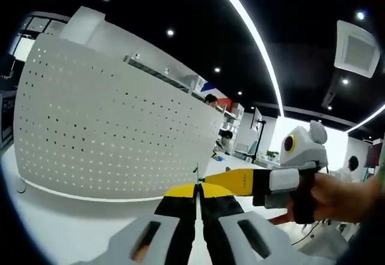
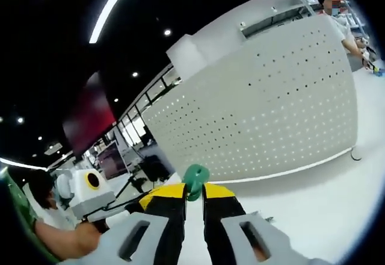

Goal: Insert the hook assembly into the mounting plate slot until the hook locks in place.

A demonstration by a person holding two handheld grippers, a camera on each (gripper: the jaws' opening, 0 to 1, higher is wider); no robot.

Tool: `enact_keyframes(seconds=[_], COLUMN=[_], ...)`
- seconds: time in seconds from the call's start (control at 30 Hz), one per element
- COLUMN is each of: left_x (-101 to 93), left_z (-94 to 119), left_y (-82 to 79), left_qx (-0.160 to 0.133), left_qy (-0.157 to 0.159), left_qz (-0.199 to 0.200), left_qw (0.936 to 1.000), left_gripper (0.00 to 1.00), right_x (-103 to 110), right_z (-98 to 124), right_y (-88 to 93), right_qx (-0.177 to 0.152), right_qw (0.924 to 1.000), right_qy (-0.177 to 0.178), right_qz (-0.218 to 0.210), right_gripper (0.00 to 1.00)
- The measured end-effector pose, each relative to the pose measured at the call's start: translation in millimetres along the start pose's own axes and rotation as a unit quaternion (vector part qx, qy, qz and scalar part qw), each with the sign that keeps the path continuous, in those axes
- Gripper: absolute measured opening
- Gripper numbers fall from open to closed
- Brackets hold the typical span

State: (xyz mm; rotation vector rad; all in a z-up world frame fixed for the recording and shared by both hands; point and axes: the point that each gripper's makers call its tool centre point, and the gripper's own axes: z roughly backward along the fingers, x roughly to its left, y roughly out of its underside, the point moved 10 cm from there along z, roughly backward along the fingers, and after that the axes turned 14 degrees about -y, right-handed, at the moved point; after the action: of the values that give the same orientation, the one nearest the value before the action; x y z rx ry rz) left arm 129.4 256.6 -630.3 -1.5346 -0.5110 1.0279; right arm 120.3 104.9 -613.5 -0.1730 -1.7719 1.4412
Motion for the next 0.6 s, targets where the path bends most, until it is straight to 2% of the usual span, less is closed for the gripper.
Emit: enact_keyframes(seconds=[0.17, 0.27, 0.6], left_x=[-1.6, -3.8, -9.2], left_z=[0.8, 1.2, 1.7], left_y=[1.5, 1.2, 3.1], left_qx=[-0.003, -0.007, -0.011], left_qy=[-0.004, -0.004, -0.006], left_qz=[0.000, -0.006, -0.024], left_qw=[1.0000, 1.0000, 0.9996], left_gripper=[0.02, 0.02, 0.02], right_x=[-2.3, -3.0, -6.5], right_z=[0.5, 0.9, 4.7], right_y=[1.7, 2.7, 3.5], right_qx=[-0.007, -0.024, -0.042], right_qw=[0.9997, 0.9985, 0.9944], right_qy=[0.003, 0.000, -0.001], right_qz=[-0.024, -0.049, -0.097], right_gripper=[0.04, 0.02, 0.02])
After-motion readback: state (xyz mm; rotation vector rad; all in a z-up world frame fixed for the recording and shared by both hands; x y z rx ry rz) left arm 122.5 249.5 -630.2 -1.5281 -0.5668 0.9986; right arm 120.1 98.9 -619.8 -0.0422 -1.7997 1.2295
